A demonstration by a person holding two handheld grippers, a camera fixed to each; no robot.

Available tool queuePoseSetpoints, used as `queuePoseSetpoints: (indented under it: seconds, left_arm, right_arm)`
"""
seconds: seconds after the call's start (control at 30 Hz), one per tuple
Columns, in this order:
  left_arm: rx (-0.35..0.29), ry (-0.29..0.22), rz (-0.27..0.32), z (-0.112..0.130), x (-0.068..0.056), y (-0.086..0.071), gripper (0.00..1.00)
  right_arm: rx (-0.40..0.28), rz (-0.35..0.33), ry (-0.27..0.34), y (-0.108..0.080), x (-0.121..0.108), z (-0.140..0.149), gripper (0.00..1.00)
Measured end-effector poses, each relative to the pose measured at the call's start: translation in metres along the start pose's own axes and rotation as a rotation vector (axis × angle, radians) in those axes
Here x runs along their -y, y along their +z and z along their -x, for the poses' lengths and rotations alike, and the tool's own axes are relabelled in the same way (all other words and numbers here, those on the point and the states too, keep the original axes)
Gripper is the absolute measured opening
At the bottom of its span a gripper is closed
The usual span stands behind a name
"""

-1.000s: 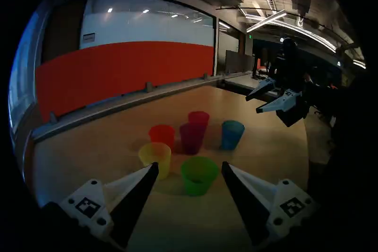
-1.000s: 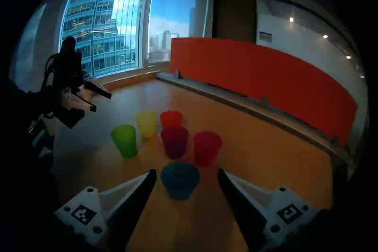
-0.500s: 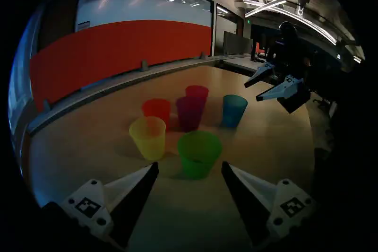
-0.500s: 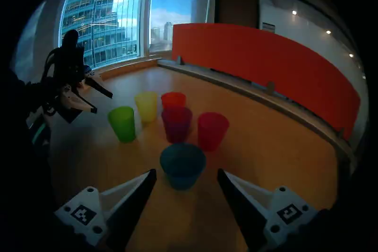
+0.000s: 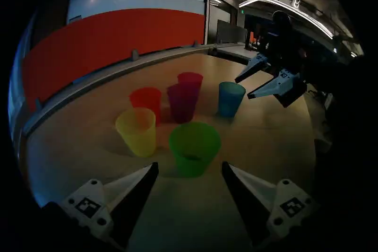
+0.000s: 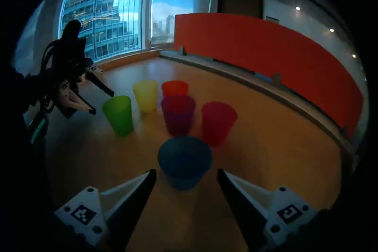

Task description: Pour water

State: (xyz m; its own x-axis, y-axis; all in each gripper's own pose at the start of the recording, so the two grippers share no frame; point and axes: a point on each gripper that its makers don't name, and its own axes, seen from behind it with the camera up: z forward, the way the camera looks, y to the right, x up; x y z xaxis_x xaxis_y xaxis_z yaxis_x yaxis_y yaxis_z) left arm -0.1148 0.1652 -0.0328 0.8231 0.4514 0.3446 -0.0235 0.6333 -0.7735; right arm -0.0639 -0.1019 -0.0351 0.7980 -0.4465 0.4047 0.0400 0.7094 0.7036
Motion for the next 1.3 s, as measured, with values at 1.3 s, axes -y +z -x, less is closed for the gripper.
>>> queuePoseSetpoints:
  seconds: [1.3]
  left_arm:
    - [0.054,0.017,0.049,-0.01,-0.009,0.054,0.89]
  right_arm:
    - [0.033,-0.034,-0.01,0.041,0.001,-0.001,1.0]
